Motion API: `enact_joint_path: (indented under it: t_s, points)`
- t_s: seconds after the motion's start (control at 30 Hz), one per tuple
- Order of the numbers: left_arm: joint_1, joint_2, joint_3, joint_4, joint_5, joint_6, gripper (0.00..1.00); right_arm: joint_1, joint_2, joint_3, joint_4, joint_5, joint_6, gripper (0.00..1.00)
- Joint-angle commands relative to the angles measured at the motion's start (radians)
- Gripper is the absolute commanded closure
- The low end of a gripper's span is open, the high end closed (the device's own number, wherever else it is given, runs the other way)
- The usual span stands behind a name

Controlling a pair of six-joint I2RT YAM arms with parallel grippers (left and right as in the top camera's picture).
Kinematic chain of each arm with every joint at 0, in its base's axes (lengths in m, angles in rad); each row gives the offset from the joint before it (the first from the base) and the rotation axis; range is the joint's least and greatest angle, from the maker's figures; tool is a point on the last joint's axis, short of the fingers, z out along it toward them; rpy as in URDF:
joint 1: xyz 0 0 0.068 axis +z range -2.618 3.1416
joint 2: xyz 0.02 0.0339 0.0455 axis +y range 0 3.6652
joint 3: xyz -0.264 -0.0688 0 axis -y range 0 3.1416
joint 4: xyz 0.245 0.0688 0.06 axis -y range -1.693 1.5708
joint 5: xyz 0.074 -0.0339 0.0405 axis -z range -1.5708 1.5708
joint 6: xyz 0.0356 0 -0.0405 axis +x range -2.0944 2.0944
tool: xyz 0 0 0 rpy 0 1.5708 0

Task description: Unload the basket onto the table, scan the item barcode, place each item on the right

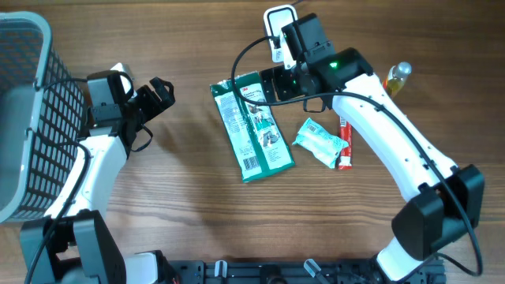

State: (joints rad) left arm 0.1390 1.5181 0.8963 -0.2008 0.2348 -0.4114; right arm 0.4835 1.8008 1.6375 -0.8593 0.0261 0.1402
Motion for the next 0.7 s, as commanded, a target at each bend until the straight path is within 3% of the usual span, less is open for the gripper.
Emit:
enact_joint_path:
  t_s: [0.0, 0.1, 0.3, 0.53, 0.67]
  points:
    - [0.010, -0.013, 0.002, 0.003, 0.000, 0.015, 0.00, -0.001, -0.207, 0.003, 0.019, 0.112, -0.066, 0.00]
    - [0.010, -0.013, 0.002, 0.003, 0.000, 0.015, 0.00, -0.022, -0.418, 0.002, 0.085, 0.112, -0.208, 0.00]
    - [0.010, -0.013, 0.002, 0.003, 0.000, 0.015, 0.00, -0.185, -0.879, -0.190, 0.150, 0.053, -0.217, 0.00]
    - [0.010, -0.013, 0.002, 0.003, 0.000, 0.015, 0.00, -0.401, -1.589, -0.790, 0.336, -0.058, -0.229, 0.00]
    - [0.010, -0.013, 0.002, 0.003, 0.000, 0.015, 0.00, -0.447, -1.754, -1.068, 0.659, -0.105, -0.245, 0.00]
